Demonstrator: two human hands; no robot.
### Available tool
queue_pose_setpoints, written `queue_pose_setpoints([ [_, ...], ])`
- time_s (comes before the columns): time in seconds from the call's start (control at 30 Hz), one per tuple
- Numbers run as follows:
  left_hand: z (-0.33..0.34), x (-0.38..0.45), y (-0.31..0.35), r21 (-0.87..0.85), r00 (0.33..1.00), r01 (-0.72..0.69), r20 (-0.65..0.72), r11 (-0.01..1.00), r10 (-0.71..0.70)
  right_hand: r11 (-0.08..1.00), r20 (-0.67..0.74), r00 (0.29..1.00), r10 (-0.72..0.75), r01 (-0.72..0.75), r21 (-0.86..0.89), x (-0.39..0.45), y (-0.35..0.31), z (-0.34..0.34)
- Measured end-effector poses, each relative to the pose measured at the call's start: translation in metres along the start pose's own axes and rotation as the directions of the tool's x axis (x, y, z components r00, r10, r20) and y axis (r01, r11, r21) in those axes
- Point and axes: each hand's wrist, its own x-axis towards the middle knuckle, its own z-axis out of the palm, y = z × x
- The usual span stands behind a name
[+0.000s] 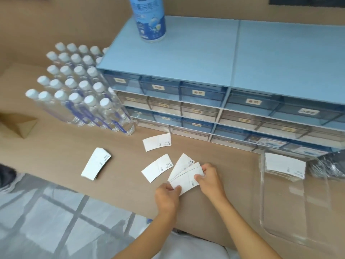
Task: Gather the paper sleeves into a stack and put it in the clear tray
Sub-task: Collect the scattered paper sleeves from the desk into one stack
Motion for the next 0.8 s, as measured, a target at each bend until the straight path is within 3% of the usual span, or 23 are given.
queue_pose_setpoints([
  [0.13,-0.012,0.007,0.001,-0.137,0.989,0.131,-0.05,0.982,-0.139,0.962,0.108,0.984,-0.139,0.16,-0.223,0.021,-0.031,0.016],
  [0.37,-0.017,0.023,0.023,-0.331,0.959,0.244,-0.06,0.912,-0.278,0.9,0.188,0.964,-0.187,0.245,-0.361,0.049,-0.059,0.03],
  [0.8,-0.013,0.025,0.024,-0.373,0.934,0.315,-0.042,0.872,-0.356,0.956,0.122,0.99,-0.064,0.096,-0.278,0.043,-0.054,0.028],
])
